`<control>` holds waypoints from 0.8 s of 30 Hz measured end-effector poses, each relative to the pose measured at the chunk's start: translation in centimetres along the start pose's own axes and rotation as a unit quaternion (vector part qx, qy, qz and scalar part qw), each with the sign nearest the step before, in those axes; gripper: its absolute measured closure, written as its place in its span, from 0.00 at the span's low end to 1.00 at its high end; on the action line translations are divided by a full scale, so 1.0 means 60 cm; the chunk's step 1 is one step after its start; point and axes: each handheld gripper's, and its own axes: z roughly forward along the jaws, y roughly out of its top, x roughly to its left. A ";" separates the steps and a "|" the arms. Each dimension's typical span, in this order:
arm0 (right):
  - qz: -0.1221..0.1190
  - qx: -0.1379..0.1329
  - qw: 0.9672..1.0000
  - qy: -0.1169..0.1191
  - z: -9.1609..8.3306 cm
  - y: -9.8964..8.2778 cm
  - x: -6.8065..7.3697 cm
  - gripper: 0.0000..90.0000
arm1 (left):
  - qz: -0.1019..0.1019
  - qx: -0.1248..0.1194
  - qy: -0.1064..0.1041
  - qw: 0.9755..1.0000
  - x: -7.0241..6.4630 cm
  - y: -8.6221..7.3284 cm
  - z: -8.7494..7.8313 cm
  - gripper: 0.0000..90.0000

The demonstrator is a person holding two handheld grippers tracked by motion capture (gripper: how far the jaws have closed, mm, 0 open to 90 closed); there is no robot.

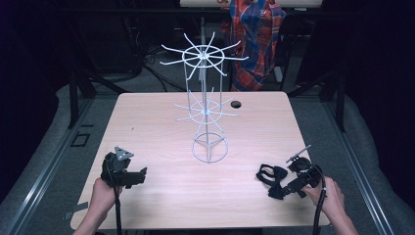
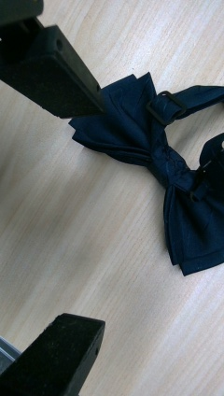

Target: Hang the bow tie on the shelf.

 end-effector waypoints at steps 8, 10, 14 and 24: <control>0.016 -0.016 1.000 0.012 0.006 0.002 0.002 0.00 | 0.001 0.000 0.000 1.000 -0.001 0.000 0.001 0.17; 0.013 -0.013 1.000 0.015 0.004 0.006 0.001 0.00 | 0.002 0.000 0.000 1.000 -0.001 0.000 0.000 0.17; 0.016 -0.020 1.000 0.017 0.004 0.011 0.005 0.00 | 0.004 0.002 0.003 1.000 -0.001 0.000 0.000 0.17; 0.021 -0.083 0.996 0.017 -0.005 0.030 0.024 0.08 | 0.007 0.003 0.001 1.000 -0.003 0.001 0.002 0.17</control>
